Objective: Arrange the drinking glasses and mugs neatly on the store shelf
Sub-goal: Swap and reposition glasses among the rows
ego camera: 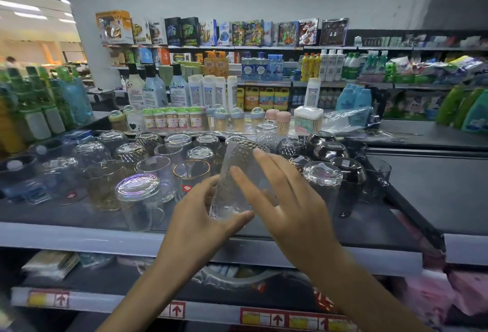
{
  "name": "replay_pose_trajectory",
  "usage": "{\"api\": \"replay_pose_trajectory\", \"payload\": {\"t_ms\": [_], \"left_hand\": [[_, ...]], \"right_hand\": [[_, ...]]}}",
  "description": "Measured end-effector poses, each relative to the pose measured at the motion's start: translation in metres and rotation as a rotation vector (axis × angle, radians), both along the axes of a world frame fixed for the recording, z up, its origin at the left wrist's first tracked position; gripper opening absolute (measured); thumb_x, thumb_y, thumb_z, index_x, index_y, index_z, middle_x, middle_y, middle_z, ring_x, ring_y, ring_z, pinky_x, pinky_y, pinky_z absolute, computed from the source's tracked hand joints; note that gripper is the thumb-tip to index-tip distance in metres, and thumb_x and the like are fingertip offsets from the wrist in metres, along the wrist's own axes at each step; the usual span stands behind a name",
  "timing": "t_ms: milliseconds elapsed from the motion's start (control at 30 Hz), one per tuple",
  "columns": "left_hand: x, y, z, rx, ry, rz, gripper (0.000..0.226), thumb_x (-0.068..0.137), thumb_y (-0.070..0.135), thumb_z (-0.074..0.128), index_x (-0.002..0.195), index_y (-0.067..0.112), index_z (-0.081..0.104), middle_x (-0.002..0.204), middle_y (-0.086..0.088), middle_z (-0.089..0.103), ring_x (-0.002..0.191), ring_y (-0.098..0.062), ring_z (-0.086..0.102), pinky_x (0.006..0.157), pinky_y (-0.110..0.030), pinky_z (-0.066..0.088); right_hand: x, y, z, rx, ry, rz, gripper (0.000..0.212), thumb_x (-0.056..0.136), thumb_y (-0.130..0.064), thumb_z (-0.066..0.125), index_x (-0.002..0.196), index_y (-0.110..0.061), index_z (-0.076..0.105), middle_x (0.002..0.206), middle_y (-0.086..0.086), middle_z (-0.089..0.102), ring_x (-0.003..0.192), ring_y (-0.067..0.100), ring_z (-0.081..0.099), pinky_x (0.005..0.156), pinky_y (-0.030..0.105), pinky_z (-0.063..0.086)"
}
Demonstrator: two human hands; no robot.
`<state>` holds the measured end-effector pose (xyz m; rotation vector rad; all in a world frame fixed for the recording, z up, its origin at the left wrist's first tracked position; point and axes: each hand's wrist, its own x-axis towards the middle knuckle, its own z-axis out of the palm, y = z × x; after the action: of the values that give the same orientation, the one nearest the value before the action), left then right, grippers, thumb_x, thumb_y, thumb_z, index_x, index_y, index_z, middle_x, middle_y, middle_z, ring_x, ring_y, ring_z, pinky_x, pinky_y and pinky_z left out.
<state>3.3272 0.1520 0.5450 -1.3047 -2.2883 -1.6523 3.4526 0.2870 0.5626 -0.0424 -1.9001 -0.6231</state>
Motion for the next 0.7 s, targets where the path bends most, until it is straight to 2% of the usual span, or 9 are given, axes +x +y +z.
{"api": "replay_pose_trajectory", "payload": {"t_ms": [100,167,233,300,367,467,533,600,700], "left_hand": [[-0.001,-0.011,0.007,-0.042,0.053,0.053,0.079,0.06,0.066,0.084,0.13,0.038,0.062,0.112,0.021,0.073,0.103,0.001,0.068,0.092,-0.032,0.057],[-0.001,-0.018,0.014,-0.045,0.098,0.087,0.084,0.053,0.073,0.077,0.129,0.041,0.062,0.11,0.021,0.072,0.103,0.002,0.066,0.09,-0.025,0.055],[0.002,-0.023,0.025,-0.03,0.118,0.099,0.084,0.049,0.073,0.076,0.126,0.044,0.061,0.105,0.022,0.069,0.099,0.008,0.063,0.084,-0.018,0.05],[0.007,-0.027,0.035,-0.005,0.148,0.099,0.08,0.051,0.068,0.084,0.123,0.047,0.058,0.098,0.022,0.066,0.091,0.009,0.061,0.077,-0.018,0.049],[0.009,-0.026,0.041,0.051,0.167,0.112,0.073,0.056,0.061,0.089,0.119,0.046,0.057,0.094,0.021,0.065,0.088,0.005,0.061,0.074,-0.021,0.05],[0.01,-0.02,0.05,0.125,0.14,0.084,0.068,0.061,0.058,0.088,0.119,0.043,0.056,0.106,0.023,0.064,0.099,0.007,0.061,0.083,-0.02,0.052],[0.008,-0.014,0.058,0.142,0.12,0.03,0.069,0.063,0.055,0.089,0.123,0.043,0.055,0.116,0.025,0.063,0.108,0.006,0.061,0.09,-0.025,0.054],[0.004,-0.009,0.069,0.136,0.119,-0.018,0.075,0.064,0.05,0.091,0.128,0.045,0.052,0.12,0.025,0.062,0.11,0.006,0.061,0.092,-0.028,0.055],[-0.001,0.002,0.087,0.09,0.19,-0.103,0.08,0.066,0.032,0.095,0.132,0.038,0.049,0.121,0.026,0.059,0.111,0.01,0.06,0.086,-0.018,0.055]], "right_hand": [[-0.007,0.006,0.006,0.081,0.039,0.006,0.046,0.099,0.009,0.054,0.134,-0.017,0.069,0.133,0.019,0.067,0.119,0.033,0.068,0.077,0.037,0.062],[-0.011,0.008,0.005,0.166,0.05,0.026,0.043,0.094,0.005,0.067,0.131,-0.016,0.071,0.13,0.017,0.069,0.118,0.031,0.067,0.075,0.035,0.06],[-0.014,0.008,0.004,0.208,0.044,0.039,0.038,0.092,-0.001,0.074,0.128,-0.013,0.073,0.129,0.015,0.07,0.116,0.03,0.067,0.074,0.035,0.058],[-0.015,0.008,0.005,0.176,0.048,0.039,0.033,0.09,-0.007,0.077,0.124,-0.007,0.074,0.123,0.015,0.073,0.11,0.031,0.07,0.074,0.037,0.058],[-0.016,0.008,0.007,0.067,0.049,0.036,0.037,0.088,-0.016,0.08,0.122,-0.003,0.073,0.118,0.016,0.072,0.108,0.033,0.069,0.08,0.04,0.059],[-0.017,0.008,0.012,-0.18,-0.009,0.071,0.05,0.085,-0.031,0.081,0.125,-0.002,0.069,0.119,0.014,0.069,0.11,0.032,0.065,0.091,0.039,0.056],[-0.019,0.009,0.017,-0.297,-0.04,0.104,0.052,0.085,-0.035,0.079,0.125,-0.005,0.068,0.12,0.011,0.068,0.108,0.03,0.064,0.091,0.037,0.055],[-0.02,0.012,0.025,-0.42,-0.084,0.127,0.054,0.083,-0.041,0.077,0.126,-0.01,0.067,0.12,0.007,0.068,0.108,0.026,0.063,0.089,0.036,0.054],[-0.022,0.018,0.041,-0.738,-0.157,0.172,0.061,0.075,-0.058,0.072,0.125,-0.023,0.067,0.116,-0.004,0.07,0.104,0.017,0.066,0.087,0.039,0.056]]}}
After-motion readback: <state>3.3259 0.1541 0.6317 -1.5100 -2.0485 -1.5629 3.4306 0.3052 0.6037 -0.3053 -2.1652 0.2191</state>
